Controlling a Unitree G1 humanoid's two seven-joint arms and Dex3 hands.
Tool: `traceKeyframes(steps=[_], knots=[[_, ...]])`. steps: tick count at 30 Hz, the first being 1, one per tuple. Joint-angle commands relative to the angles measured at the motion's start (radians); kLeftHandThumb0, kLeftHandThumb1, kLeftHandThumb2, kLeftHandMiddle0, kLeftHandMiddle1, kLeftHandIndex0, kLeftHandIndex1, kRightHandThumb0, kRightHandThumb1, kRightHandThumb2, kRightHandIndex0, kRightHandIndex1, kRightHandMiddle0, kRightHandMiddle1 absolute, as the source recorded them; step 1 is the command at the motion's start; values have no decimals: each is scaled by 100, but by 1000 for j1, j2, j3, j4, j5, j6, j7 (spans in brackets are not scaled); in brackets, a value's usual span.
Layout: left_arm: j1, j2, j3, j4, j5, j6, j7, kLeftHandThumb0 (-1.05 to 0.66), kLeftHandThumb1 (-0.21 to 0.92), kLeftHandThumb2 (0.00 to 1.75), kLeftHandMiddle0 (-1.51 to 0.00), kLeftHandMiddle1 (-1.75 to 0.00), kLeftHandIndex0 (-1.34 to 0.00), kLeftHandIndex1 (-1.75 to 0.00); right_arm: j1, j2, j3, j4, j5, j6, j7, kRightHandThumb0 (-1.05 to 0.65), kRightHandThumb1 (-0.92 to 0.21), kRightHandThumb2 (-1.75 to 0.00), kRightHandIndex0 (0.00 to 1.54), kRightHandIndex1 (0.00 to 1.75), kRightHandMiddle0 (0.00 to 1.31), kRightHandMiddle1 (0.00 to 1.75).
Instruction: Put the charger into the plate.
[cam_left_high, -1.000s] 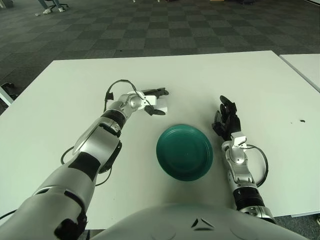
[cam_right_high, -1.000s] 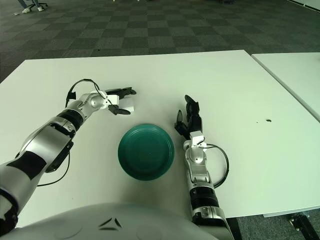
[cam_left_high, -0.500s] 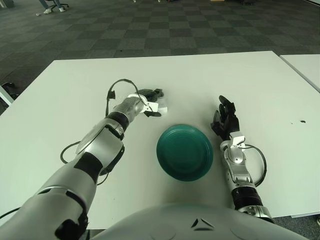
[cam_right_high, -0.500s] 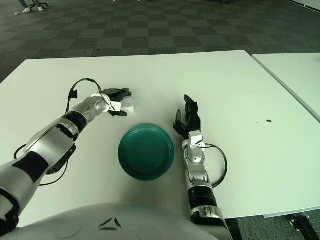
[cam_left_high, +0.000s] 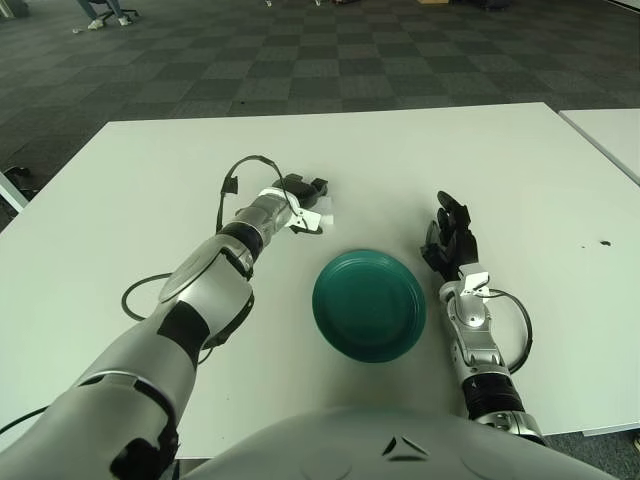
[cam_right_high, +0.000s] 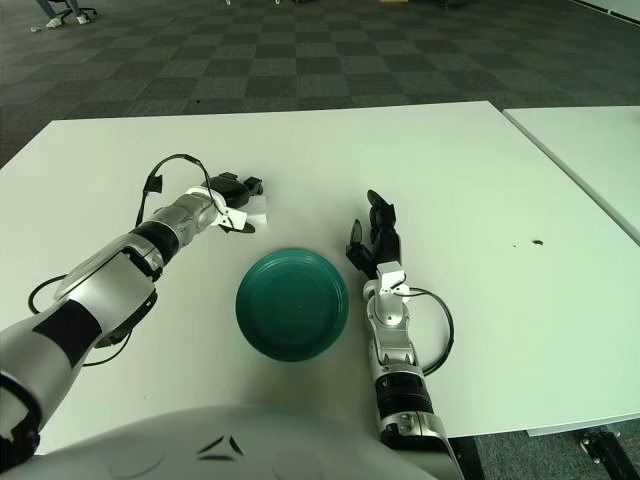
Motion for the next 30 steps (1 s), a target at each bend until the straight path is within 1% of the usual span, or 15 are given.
traceKeyframes(steps=[1, 2, 3, 4, 5, 6, 7, 8, 9, 15, 22, 26, 30], knots=[[56, 9, -30, 46, 33, 25, -24, -83, 91, 24, -17, -161, -18, -157, 119, 30, 5, 107, 12, 98, 2, -72, -92, -82, 12, 0, 0, 49], [58, 8, -32, 45, 34, 29, -15, -78, 91, 21, -22, -166, -19, -161, 119, 30, 4, 107, 14, 98, 4, -72, -92, -82, 12, 0, 0, 49], [58, 6, -34, 45, 34, 32, -9, -70, 88, 28, -25, -168, -24, -160, 119, 29, 3, 107, 16, 98, 5, -72, -92, -82, 12, 0, 0, 49], [68, 4, -31, 42, 28, 36, 7, -59, 80, 44, -30, -170, -33, -159, 119, 28, 1, 108, 19, 99, 8, -72, -92, -82, 12, 0, 0, 49], [74, 2, -28, 39, 23, 38, 19, -53, 72, 62, -37, -172, -37, -163, 118, 28, 0, 108, 21, 99, 10, -72, -92, -81, 12, 0, 0, 49], [85, 1, -14, 37, 7, 37, 29, -48, 67, 74, -41, -173, -40, -165, 118, 27, -2, 108, 24, 99, 11, -72, -92, -81, 12, 0, 0, 50], [93, 0, 7, 35, -17, 34, 33, -47, 64, 80, -44, -173, -41, -167, 117, 27, -3, 109, 27, 100, 14, -72, -92, -81, 12, 0, 0, 50], [97, -2, 22, 34, -32, 32, 33, -45, 58, 90, -50, -174, -43, -170, 117, 26, -4, 109, 29, 100, 15, -72, -92, -81, 12, 0, 0, 50], [99, -2, 31, 34, -42, 31, 34, -44, 55, 97, -54, -174, -45, -172, 117, 26, -5, 110, 30, 100, 16, -72, -92, -81, 11, 0, 0, 50], [104, -10, 74, 34, -83, 30, 20, -44, 46, 112, -70, -175, -50, -174, 114, 23, -10, 112, 36, 100, 22, -71, -92, -81, 11, 0, 0, 50], [98, -11, 103, 28, -104, 21, 38, -45, 38, 122, -87, -175, -55, -175, 114, 22, -19, 112, 45, 98, 31, -70, -92, -80, 12, 0, 0, 53], [85, -11, 130, 20, -129, 8, 43, -46, 35, 126, -94, -175, -58, -175, 115, 20, -23, 112, 48, 97, 36, -68, -92, -80, 12, 0, 0, 55], [42, 5, 189, 0, -189, -28, 6, -46, 33, 129, -98, -175, -59, -175, 116, 18, -27, 112, 52, 97, 40, -67, -92, -79, 13, 1, 0, 57]])
